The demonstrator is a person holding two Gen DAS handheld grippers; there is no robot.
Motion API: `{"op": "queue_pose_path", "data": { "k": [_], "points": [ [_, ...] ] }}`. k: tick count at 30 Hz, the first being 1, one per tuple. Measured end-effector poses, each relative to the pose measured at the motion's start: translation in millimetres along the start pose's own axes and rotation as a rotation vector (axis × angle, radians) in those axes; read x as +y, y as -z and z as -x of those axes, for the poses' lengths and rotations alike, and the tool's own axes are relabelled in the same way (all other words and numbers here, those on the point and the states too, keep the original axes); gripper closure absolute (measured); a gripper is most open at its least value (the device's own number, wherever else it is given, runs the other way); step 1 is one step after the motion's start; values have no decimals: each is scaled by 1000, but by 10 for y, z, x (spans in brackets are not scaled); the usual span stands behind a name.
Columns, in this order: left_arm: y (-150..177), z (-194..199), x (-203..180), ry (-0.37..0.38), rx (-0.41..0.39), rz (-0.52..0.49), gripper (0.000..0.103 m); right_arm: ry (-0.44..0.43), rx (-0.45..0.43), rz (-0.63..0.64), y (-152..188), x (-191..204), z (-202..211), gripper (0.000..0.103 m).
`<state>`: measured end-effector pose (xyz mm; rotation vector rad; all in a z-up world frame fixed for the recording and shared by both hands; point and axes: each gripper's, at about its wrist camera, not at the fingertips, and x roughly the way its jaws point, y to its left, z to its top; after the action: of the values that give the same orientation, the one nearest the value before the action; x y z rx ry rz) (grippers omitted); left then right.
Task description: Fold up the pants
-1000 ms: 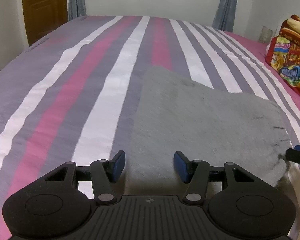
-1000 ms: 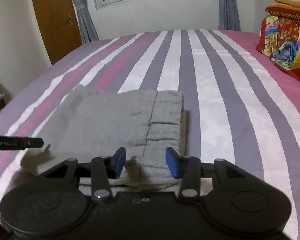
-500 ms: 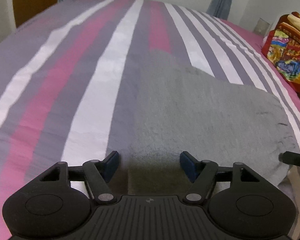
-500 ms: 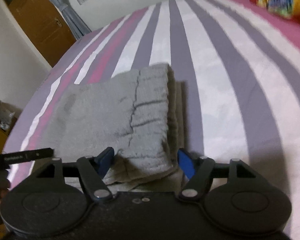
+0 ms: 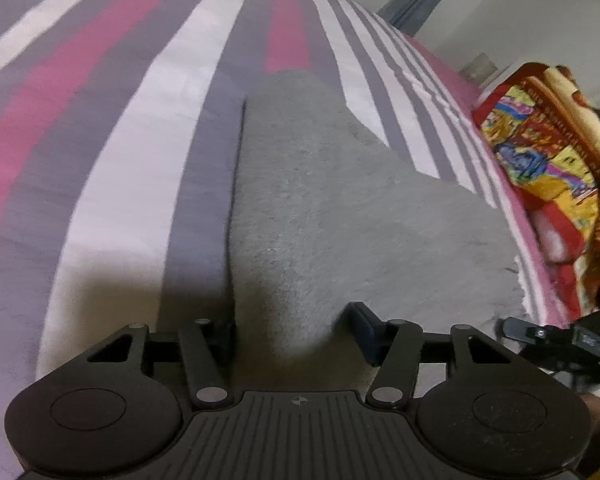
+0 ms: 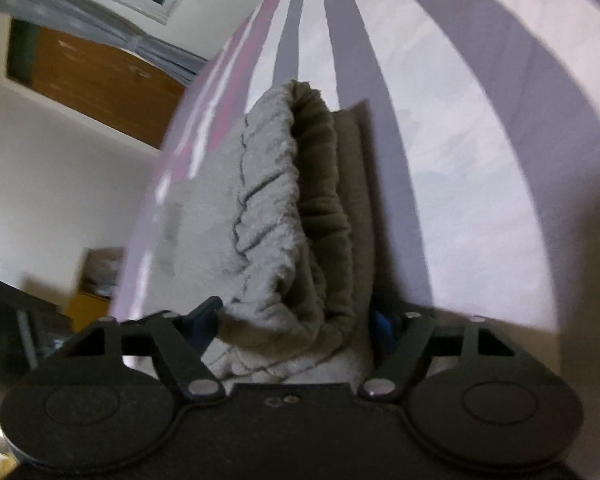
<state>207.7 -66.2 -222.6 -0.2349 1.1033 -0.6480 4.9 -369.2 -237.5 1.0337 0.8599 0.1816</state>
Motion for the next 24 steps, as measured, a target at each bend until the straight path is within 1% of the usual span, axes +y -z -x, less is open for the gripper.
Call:
{"op": "queue_pose_path", "data": {
  "k": [1, 3, 4, 6, 7, 9, 11, 13, 14, 16, 18, 22, 24],
  "points": [
    [-7, -19, 3, 11, 1, -2, 50, -41, 8, -23, -15, -48, -13, 32],
    [-22, -38, 3, 36, 0, 8, 52, -104, 22, -41, -37, -90, -19, 34],
    [-39, -34, 10, 58, -5, 16, 52, -117, 26, -39, -54, -99, -26, 35],
    [-62, -50, 5, 92, -12, 31, 52, -108, 32, -22, -82, -103, -80, 35],
    [-76, -91, -12, 91, -10, 27, 52, -108, 35, -17, -97, -97, -139, 35],
    [-85, -189, -53, 70, -3, 8, 52, -107, 34, -9, -144, -33, -226, 34],
    [-88, -258, -89, 57, -12, 11, 51, -86, 24, 14, -173, 68, -341, 36],
    [-74, -281, -150, 27, -29, 12, 51, -44, -1, 44, -149, 182, -398, 40],
    [-60, -270, -189, 9, -37, 6, 52, -19, -11, 52, -131, 206, -387, 44],
    [-39, -214, -292, -43, -60, -31, 61, 17, -26, 57, -82, 254, -351, 47],
    [-43, -139, -365, -65, -79, -51, 68, 35, -43, 73, -44, 365, -305, 48],
    [-101, 40, -422, -53, -114, -46, 77, -47, -93, 45, -36, 503, -168, 51],
    [-142, 155, -477, -38, -145, -57, 78, -84, -109, 51, -61, 621, -119, 51]
  ]
}}
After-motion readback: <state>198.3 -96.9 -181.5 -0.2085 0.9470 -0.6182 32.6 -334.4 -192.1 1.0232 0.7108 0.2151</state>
